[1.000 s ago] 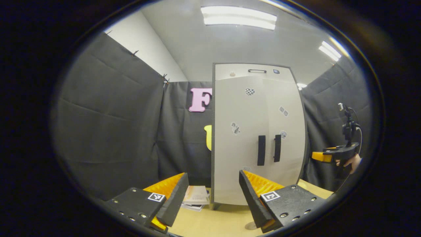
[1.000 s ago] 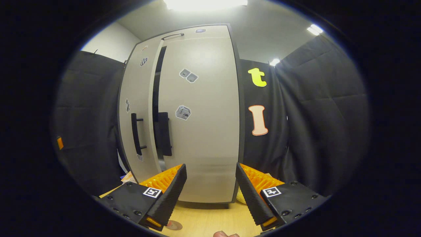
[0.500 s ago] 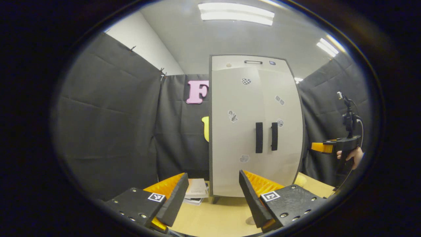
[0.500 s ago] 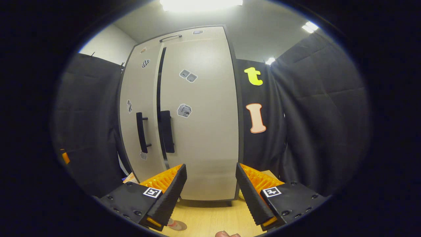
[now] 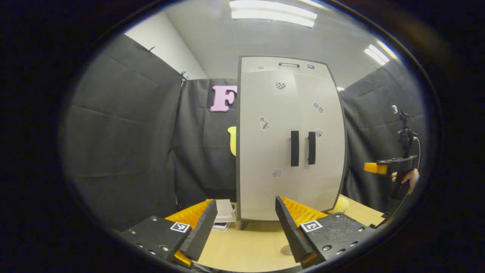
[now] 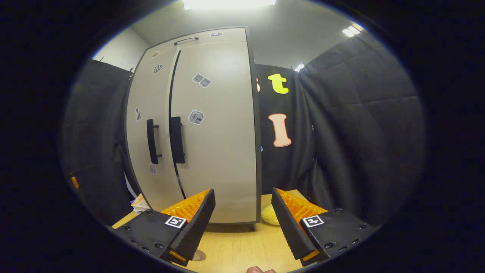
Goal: Grasp the bottle in the cabinet with the left hand and place it on the coaster, then close the right door with the right hand and the left door with the left hand.
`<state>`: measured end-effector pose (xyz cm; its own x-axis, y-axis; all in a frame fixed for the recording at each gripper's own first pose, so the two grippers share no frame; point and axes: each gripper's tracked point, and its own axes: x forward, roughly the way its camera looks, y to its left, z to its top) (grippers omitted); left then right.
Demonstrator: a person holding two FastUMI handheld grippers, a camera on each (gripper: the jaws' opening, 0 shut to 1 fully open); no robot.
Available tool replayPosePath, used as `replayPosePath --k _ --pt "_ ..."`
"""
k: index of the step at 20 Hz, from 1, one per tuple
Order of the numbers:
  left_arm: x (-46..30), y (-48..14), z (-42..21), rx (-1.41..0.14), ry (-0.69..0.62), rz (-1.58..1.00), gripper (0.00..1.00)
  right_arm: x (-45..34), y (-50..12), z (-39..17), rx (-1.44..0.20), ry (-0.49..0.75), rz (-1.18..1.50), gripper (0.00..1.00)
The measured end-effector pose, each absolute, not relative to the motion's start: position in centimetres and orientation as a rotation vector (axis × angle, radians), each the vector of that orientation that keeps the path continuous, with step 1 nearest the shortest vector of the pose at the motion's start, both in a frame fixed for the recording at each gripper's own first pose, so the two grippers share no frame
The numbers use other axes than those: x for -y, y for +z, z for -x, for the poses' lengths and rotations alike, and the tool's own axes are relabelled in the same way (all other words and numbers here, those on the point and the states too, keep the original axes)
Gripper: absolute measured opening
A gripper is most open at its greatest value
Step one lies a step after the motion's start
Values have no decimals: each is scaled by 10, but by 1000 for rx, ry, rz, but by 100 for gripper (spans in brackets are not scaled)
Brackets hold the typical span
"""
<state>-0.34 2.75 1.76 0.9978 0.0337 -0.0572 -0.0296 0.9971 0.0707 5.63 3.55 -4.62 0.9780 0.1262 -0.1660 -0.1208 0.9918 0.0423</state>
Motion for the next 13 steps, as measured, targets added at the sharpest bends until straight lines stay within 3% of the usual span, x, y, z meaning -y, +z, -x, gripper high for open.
replayPosePath --k 13 --pt "-22 11 4 -61 11 -73 89 -47 -31 -73 -162 123 -6 95"
